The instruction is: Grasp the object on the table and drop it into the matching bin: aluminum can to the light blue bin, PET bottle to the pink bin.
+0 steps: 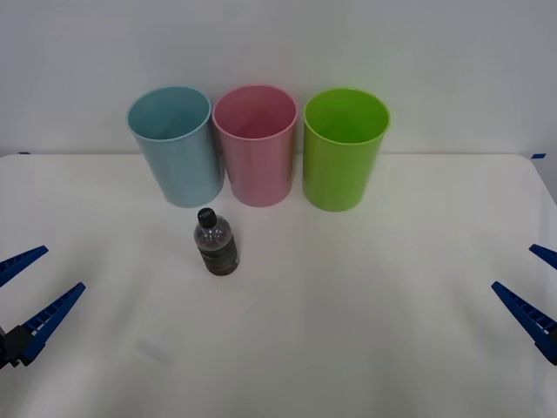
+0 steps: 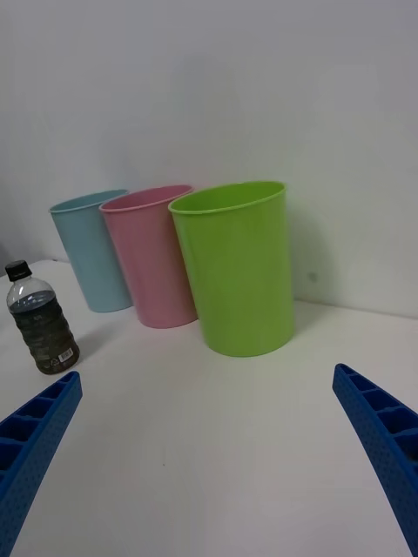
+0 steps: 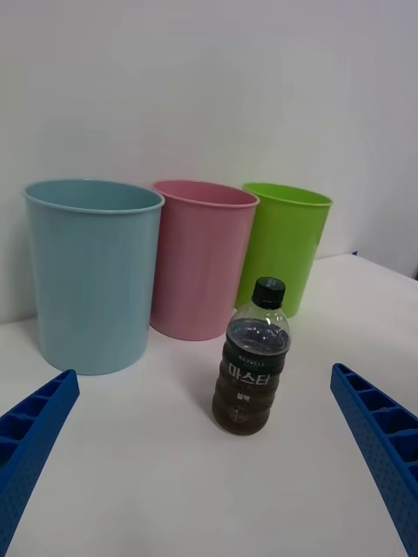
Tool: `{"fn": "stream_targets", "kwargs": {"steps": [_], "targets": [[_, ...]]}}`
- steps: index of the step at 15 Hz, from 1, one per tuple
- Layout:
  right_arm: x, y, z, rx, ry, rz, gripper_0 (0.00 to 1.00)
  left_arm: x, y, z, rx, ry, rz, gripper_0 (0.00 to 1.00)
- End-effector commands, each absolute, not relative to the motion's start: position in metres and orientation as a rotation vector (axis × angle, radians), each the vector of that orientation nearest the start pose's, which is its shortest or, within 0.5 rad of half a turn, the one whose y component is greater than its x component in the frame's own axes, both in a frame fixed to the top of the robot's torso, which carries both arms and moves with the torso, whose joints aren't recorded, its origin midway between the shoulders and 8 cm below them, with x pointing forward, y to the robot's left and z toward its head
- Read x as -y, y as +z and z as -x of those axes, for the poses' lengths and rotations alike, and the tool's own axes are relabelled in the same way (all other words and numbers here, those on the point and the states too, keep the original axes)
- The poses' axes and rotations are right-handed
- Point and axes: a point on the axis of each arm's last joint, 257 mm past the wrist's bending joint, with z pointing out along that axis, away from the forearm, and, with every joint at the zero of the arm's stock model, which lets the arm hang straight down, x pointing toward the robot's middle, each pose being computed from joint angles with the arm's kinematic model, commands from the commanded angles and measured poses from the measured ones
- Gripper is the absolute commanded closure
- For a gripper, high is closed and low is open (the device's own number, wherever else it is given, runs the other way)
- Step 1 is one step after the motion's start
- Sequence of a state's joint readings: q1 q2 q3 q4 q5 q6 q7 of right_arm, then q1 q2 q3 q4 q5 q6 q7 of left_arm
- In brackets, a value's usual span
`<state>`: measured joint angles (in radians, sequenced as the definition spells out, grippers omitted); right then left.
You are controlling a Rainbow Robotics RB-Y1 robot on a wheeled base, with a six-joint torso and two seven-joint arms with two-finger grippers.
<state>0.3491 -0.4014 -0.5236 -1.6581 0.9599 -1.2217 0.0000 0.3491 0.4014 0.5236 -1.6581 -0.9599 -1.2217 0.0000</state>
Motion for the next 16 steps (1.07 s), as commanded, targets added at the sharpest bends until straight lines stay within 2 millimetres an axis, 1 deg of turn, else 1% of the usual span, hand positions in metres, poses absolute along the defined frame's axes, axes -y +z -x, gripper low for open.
{"fn": "stream_targets", "kwargs": {"steps": [1, 2, 6, 7, 9, 10, 12, 13, 16], "targets": [[0.330, -0.169, -0.342, -1.441, 0.567, 0.465, 0.00, -0.330, -0.169, -0.342, -1.441, -0.567, -0.465, 0.00], [0.330, -0.169, -0.342, -1.441, 0.567, 0.465, 0.00, -0.328, -0.178, -0.340, -1.459, -0.571, -0.459, 0.00], [0.330, -0.169, -0.342, -1.441, 0.567, 0.465, 0.00, -0.325, -0.183, -0.340, -1.494, -0.545, -0.532, 0.00], [0.330, -0.169, -0.342, -1.441, 0.567, 0.465, 0.00, -0.325, -0.193, -0.340, -1.527, -0.523, -0.570, 0.00], [0.330, -0.169, -0.342, -1.441, 0.567, 0.465, 0.00, -0.325, -0.202, -0.339, -1.555, -0.505, -0.603, 0.00], [0.330, -0.169, -0.342, -1.441, 0.567, 0.465, 0.00, -0.324, -0.212, -0.338, -1.584, -0.490, -0.627, 0.00], [0.330, -0.169, -0.342, -1.441, 0.567, 0.465, 0.00, -0.316, -0.228, -0.338, -1.622, -0.491, -0.656, 0.00], [0.330, -0.169, -0.342, -1.441, 0.567, 0.465, 0.00, -0.309, -0.235, -0.337, -1.633, -0.501, -0.670, 0.00], [0.330, -0.169, -0.342, -1.441, 0.567, 0.465, 0.00, -0.294, -0.244, -0.339, -1.637, -0.537, -0.656, 0.00]]}}
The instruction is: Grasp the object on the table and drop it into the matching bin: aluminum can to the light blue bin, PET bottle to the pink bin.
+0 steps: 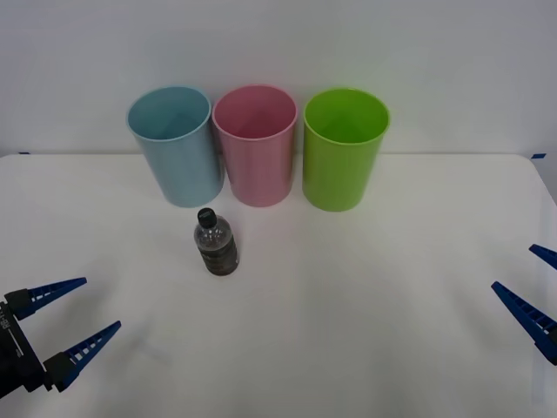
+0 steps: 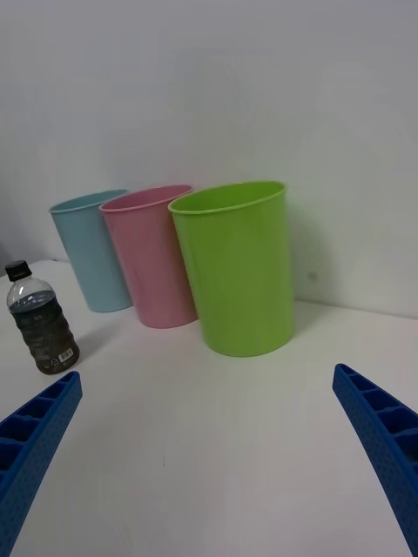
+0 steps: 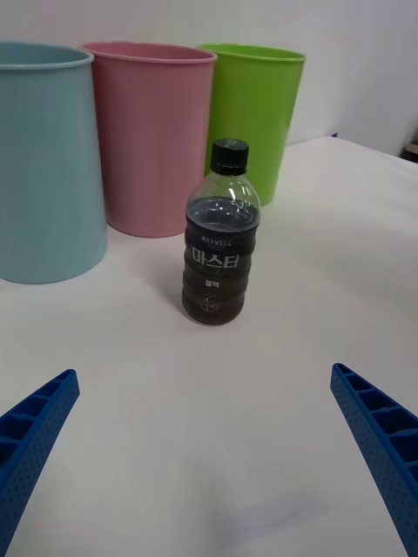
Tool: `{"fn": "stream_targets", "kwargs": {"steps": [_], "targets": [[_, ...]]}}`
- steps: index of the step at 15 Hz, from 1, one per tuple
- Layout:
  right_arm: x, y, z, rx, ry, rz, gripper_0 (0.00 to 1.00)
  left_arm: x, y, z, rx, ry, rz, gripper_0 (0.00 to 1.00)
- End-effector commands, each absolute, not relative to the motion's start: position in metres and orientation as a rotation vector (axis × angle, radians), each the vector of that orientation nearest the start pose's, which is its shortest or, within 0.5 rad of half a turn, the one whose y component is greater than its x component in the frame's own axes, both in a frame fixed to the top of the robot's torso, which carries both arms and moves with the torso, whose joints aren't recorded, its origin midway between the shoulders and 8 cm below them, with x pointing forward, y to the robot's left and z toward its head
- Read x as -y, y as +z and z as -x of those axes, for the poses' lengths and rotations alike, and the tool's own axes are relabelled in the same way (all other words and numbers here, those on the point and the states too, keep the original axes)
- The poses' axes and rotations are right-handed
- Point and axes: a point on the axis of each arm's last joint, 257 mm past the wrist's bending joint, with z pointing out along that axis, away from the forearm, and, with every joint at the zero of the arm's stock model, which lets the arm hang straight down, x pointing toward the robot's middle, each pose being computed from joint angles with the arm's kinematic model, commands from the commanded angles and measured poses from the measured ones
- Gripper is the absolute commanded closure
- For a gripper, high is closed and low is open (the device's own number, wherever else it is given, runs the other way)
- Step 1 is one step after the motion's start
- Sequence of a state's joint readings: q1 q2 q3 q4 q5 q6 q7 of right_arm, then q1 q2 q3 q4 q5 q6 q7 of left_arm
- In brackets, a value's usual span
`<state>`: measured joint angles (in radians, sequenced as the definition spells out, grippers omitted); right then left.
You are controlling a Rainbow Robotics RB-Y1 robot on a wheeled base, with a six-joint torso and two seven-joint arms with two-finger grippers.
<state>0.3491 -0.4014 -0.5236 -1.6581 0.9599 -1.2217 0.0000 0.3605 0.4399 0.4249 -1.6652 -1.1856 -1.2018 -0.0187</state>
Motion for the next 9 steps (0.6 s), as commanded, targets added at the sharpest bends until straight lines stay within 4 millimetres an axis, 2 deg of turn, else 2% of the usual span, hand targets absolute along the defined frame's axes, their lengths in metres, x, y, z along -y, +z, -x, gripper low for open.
{"fn": "stream_targets", "kwargs": {"steps": [1, 9], "targets": [[0.330, -0.169, -0.342, -1.441, 0.567, 0.465, 0.00, -0.291, -0.246, -0.341, -1.635, -0.541, -0.649, 0.00], [0.330, -0.169, -0.342, -1.441, 0.567, 0.465, 0.00, -0.251, -0.265, -0.366, -1.627, -0.520, -0.619, 0.00]]}}
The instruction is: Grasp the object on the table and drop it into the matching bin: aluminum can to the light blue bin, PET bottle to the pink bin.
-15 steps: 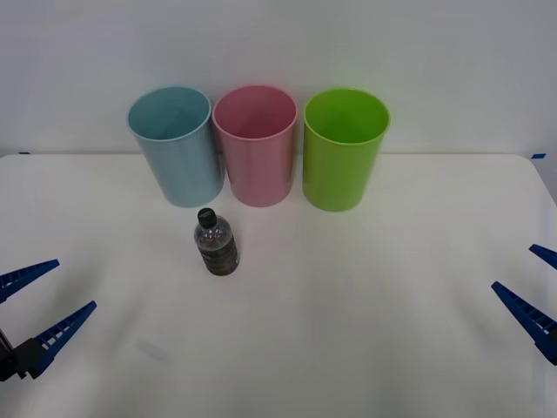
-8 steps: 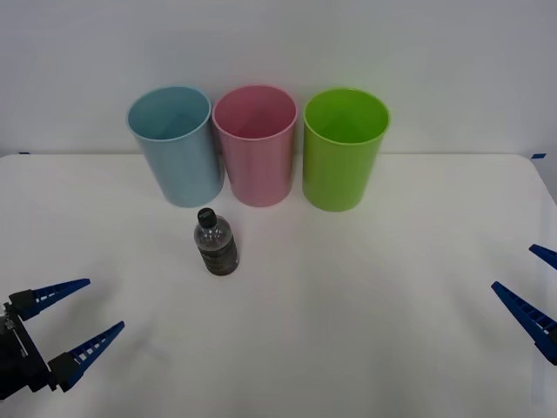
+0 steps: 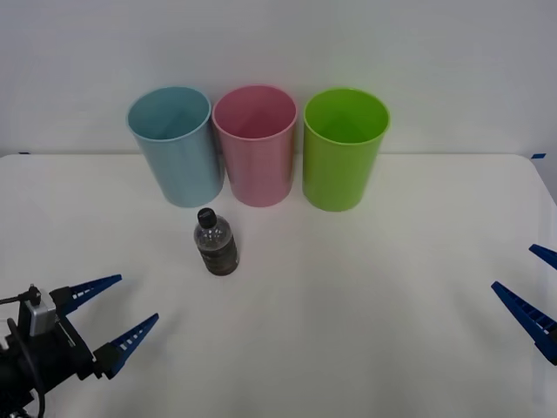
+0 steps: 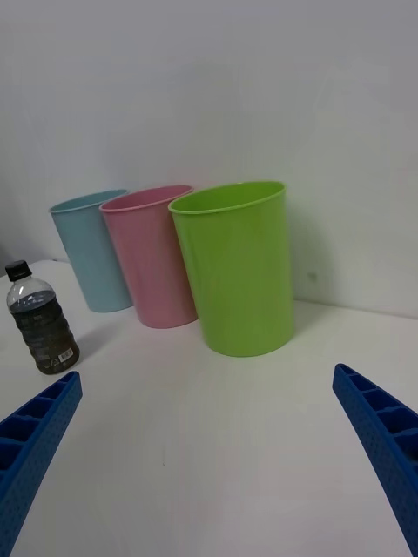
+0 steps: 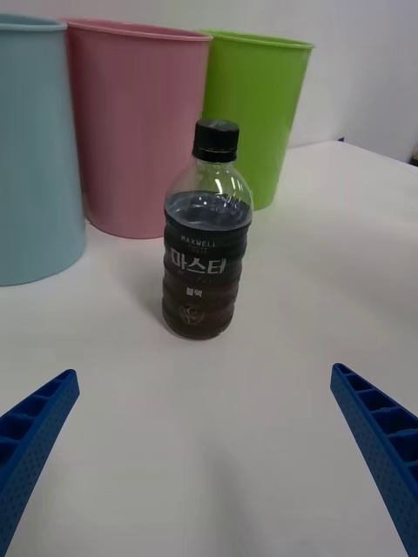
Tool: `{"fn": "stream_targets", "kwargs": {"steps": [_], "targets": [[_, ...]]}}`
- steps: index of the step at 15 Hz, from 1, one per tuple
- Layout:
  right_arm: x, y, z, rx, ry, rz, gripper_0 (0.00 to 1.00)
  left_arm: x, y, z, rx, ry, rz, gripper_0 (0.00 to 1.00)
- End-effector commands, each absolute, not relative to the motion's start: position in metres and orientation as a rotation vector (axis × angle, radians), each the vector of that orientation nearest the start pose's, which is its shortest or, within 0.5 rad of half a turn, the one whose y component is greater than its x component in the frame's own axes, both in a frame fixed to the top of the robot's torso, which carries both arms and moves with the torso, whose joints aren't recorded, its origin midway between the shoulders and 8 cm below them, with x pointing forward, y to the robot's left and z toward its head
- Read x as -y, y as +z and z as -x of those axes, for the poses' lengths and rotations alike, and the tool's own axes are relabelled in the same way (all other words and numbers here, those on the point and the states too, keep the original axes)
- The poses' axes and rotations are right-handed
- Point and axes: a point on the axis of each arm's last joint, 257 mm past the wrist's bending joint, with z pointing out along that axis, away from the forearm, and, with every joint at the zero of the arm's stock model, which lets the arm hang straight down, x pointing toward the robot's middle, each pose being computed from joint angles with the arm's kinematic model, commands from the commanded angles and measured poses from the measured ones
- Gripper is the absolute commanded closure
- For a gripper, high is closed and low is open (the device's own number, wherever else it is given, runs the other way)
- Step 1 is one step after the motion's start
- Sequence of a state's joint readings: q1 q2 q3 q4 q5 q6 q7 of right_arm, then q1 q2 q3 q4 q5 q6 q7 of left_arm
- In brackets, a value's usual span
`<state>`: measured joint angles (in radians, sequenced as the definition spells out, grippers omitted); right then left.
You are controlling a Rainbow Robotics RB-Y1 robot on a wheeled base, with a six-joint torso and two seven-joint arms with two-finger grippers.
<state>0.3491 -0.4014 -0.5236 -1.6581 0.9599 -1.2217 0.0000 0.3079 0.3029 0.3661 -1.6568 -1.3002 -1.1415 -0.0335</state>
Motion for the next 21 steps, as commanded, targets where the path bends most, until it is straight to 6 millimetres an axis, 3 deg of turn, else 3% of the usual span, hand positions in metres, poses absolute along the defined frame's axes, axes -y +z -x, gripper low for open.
{"fn": "stream_targets", "kwargs": {"steps": [1, 13, 21], "targets": [[0.330, -0.169, -0.342, -1.441, 0.567, 0.465, 0.00, -0.246, -0.266, -0.371, -1.627, -0.515, -0.613, 0.00], [0.330, -0.169, -0.342, -1.441, 0.567, 0.465, 0.00, -0.209, -0.283, -0.427, -1.635, -0.507, -0.562, 0.00], [0.330, -0.169, -0.342, -1.441, 0.567, 0.465, 0.00, -0.174, -0.290, -0.453, -1.628, -0.530, -0.547, 0.00]]}}
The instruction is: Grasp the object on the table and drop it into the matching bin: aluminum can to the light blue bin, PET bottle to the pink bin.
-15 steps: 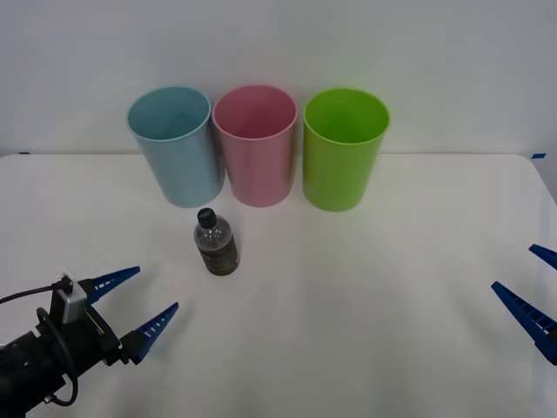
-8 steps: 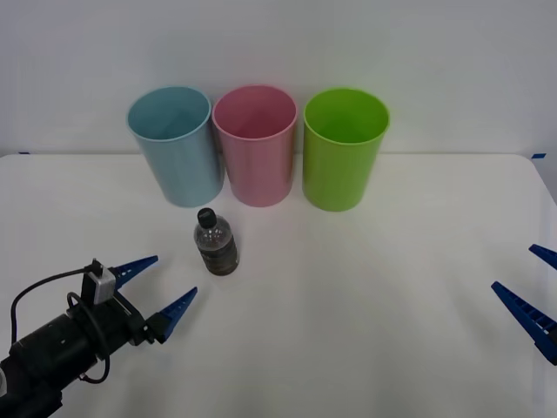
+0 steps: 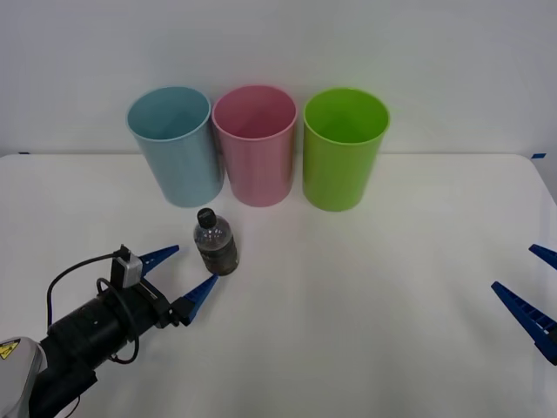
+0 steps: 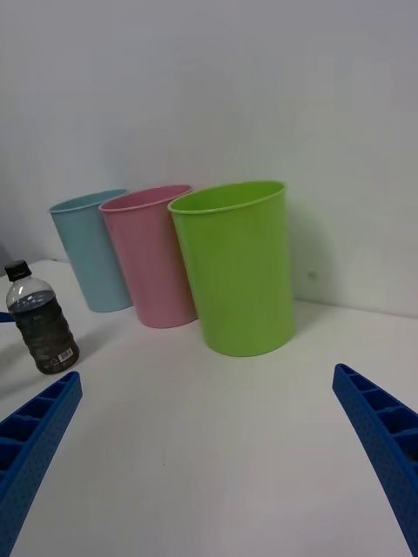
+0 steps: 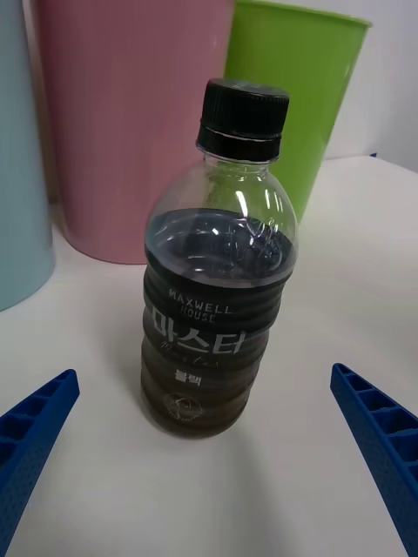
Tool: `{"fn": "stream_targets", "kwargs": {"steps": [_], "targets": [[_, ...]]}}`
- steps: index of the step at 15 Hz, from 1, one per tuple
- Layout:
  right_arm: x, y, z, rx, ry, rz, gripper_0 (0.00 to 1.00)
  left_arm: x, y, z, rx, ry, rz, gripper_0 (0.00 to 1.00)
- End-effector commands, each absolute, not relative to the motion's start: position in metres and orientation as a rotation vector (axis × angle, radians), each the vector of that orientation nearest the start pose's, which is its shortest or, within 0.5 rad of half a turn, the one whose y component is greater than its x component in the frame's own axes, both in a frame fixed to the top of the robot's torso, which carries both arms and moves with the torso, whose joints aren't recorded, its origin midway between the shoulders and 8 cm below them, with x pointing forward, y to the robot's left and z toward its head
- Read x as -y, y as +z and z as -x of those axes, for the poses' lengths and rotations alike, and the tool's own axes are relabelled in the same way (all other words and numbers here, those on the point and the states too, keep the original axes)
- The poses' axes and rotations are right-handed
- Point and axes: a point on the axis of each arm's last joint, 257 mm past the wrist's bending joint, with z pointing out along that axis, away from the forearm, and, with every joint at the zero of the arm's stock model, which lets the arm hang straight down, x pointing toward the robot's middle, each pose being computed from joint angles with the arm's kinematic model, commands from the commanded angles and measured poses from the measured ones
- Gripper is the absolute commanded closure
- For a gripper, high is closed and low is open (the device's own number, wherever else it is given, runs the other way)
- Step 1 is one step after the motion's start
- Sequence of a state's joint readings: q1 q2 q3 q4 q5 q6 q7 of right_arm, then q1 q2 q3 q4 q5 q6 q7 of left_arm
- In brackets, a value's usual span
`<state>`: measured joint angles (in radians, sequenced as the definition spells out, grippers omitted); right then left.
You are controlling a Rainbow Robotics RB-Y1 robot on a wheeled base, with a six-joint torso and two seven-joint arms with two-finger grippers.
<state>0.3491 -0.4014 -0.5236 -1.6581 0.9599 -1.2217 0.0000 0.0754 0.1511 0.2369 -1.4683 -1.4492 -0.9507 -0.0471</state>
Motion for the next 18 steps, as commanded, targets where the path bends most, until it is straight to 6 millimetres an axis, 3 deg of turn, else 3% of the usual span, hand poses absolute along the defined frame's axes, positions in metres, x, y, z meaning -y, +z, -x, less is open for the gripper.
{"fn": "stream_targets", "kwargs": {"steps": [1, 6, 18], "targets": [[0.330, -0.169, -0.342, -1.441, 0.567, 0.465, 0.00, -0.170, -0.290, -0.456, -1.628, -0.525, -0.548, 0.00], [0.330, -0.169, -0.342, -1.441, 0.567, 0.465, 0.00, -0.151, -0.295, -0.475, -1.624, -0.518, -0.535, 0.00], [0.330, -0.169, -0.342, -1.441, 0.567, 0.465, 0.00, -0.134, -0.294, -0.498, -1.619, -0.454, -0.503, 0.00]]}}
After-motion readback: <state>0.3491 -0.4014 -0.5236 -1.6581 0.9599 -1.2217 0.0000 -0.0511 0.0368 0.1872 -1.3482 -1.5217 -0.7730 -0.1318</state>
